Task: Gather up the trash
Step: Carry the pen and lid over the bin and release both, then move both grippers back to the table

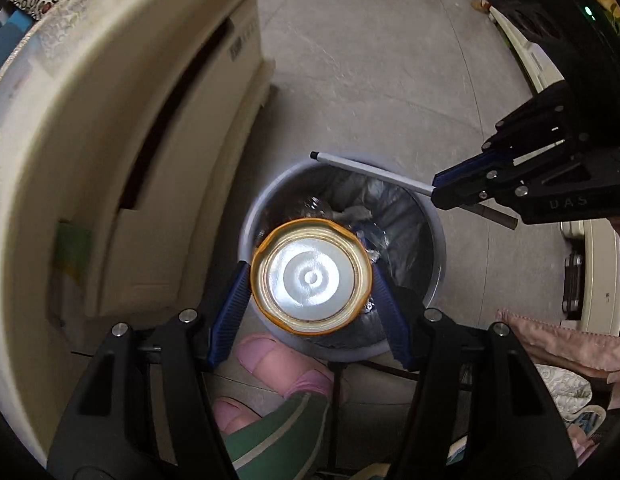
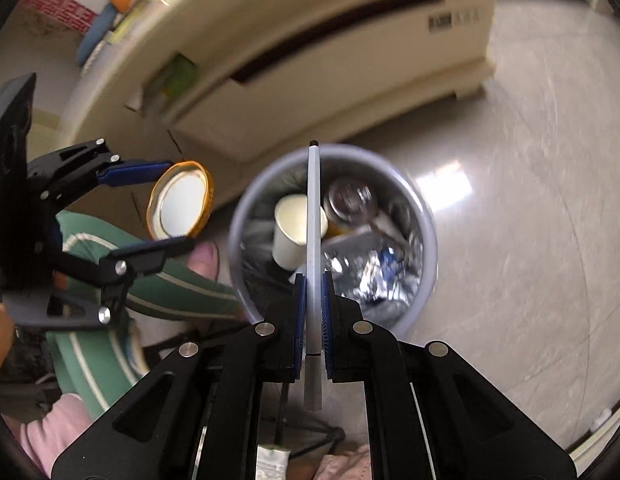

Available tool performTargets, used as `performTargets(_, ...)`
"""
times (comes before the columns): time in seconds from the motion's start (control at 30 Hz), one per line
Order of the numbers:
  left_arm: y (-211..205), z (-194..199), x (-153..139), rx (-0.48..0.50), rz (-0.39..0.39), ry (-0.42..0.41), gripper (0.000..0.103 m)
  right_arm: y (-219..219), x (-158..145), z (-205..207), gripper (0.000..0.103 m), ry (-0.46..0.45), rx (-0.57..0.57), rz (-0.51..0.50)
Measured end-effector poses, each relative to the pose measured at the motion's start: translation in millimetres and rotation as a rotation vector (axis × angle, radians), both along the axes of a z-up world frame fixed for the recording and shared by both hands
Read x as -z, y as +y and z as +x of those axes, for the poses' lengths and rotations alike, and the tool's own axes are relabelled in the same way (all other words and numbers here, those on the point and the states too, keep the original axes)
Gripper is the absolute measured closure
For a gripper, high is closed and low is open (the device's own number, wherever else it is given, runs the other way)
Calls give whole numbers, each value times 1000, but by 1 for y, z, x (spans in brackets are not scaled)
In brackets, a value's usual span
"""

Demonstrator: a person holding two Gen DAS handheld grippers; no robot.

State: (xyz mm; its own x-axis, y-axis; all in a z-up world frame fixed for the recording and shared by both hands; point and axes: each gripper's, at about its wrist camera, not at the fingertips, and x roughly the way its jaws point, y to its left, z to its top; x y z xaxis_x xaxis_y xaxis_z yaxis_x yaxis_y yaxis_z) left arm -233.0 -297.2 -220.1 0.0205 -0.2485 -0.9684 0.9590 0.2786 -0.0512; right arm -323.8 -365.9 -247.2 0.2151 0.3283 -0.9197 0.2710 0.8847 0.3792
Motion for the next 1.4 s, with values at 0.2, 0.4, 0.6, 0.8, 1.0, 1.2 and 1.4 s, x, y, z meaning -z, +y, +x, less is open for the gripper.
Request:
performTargets(0.2, -4, -5, 31, 24, 53, 34, 45, 1, 38, -5, 94, 71, 18, 36)
performTargets(0.4, -8, -8, 55, 21, 95, 52, 45, 1, 60, 1, 94, 100, 28, 50)
performTargets(0.6, -15, -16, 67, 26, 109, 83, 45, -4, 68, 11, 91, 112, 37, 55)
performTargets(0.8, -18, -22, 69, 34, 114, 75, 12, -7, 65, 15, 29, 113, 51, 1)
performTargets(1.0, -11, -16, 48, 40, 71, 28, 11, -21, 49, 16, 30, 75, 90, 4)
performTargets(1.2, 16, 15, -7, -41, -59, 28, 11, -32, 3, 27, 30, -62, 118, 3)
performTargets(1.4, 77, 82, -92, -175, -169, -123, 7, -15, -90, 85, 27, -288, 1, -23)
